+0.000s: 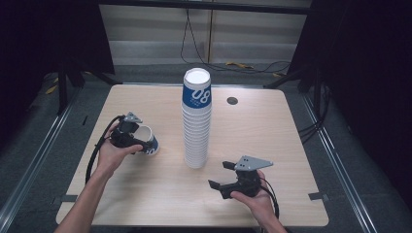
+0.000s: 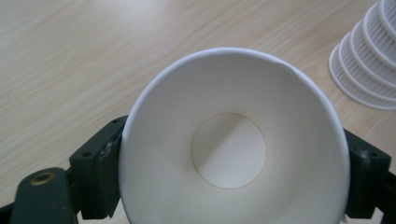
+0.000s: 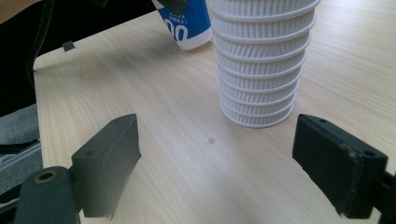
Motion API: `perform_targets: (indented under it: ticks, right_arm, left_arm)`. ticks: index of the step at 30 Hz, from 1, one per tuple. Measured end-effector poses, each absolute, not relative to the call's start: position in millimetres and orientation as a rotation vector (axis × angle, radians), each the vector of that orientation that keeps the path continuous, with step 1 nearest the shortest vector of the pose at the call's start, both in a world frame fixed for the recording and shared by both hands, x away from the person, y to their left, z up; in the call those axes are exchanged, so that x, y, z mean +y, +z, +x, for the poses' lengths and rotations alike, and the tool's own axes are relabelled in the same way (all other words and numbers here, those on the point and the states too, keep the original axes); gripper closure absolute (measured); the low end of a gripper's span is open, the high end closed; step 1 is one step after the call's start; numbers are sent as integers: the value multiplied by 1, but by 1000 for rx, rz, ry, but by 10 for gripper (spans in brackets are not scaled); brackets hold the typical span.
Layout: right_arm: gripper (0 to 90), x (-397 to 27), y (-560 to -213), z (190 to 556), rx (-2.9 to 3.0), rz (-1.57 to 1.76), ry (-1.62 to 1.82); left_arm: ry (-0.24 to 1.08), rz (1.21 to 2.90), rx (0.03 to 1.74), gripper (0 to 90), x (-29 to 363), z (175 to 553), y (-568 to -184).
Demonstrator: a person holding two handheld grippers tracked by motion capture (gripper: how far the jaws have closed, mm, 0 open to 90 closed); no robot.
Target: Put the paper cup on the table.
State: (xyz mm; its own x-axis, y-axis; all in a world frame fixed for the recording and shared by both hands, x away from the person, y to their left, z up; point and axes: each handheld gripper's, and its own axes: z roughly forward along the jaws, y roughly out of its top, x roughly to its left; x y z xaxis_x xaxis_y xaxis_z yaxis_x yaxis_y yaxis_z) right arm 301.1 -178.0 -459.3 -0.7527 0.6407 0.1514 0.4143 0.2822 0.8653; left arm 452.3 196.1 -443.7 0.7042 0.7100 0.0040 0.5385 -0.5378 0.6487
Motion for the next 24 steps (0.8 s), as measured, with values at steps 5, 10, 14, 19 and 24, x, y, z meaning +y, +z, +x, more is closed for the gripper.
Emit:
perform_targets:
  ticks: [5, 10, 14, 19, 24]
  right_arm:
    - [147, -178, -459, 301, 2327, 975, 1463]
    - [147, -178, -459, 301, 2331, 975, 1464]
    - [147, -179, -460, 302, 2335, 988, 1465]
    - [147, -181, -460, 302, 2335, 997, 1470]
    - [147, -181, -460, 302, 2335, 996, 1469]
  left_arm:
    - [385, 2276, 951, 140, 188, 453, -447]
    - [372, 2259, 957, 134, 184, 456, -451]
    - [367, 2278, 936, 127, 179, 457, -454]
    - [330, 2258, 949, 126, 179, 457, -457]
    - [312, 2254, 962, 159, 179, 456, -463]
